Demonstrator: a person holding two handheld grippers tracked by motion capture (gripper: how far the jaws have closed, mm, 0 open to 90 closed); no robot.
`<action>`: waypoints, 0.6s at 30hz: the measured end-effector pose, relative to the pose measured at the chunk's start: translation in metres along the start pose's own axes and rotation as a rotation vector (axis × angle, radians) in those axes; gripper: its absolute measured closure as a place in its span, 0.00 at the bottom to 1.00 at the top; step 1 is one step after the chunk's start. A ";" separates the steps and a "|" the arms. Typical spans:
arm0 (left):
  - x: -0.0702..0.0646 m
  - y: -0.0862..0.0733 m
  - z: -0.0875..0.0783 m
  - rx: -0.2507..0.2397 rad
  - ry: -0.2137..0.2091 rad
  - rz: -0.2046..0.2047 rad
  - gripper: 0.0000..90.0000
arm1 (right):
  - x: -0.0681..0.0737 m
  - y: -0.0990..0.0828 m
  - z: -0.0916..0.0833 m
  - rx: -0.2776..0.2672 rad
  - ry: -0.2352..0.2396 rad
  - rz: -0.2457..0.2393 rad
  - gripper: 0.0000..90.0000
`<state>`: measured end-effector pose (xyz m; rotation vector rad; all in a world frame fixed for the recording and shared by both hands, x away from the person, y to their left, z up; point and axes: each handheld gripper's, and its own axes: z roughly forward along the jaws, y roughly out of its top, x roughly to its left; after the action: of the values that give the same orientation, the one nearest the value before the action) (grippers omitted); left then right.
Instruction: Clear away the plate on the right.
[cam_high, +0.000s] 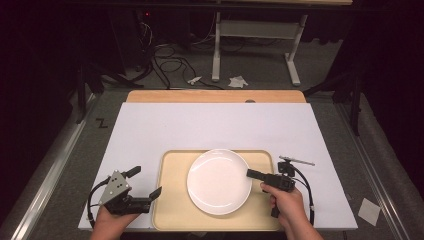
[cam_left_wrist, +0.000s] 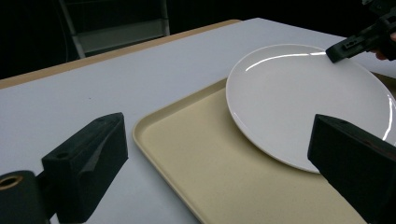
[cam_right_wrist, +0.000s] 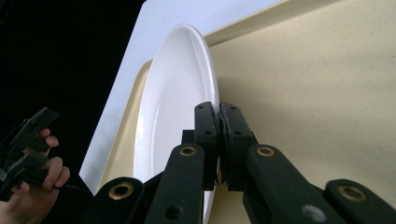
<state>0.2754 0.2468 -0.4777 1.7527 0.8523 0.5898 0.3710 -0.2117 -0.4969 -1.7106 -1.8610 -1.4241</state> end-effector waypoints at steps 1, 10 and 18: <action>0.000 0.000 0.000 0.000 0.000 0.000 0.06 | 0.000 0.000 0.000 0.002 0.000 0.001 0.98; 0.000 0.000 -0.001 0.000 0.002 0.002 0.06 | -0.005 0.001 0.002 0.020 -0.004 0.006 0.97; 0.000 0.001 -0.001 0.001 -0.003 0.004 0.06 | -0.008 0.001 0.001 0.022 0.003 0.019 0.94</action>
<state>0.2749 0.2475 -0.4768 1.7563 0.8476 0.5890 0.3743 -0.2159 -0.5029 -1.7105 -1.8467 -1.3934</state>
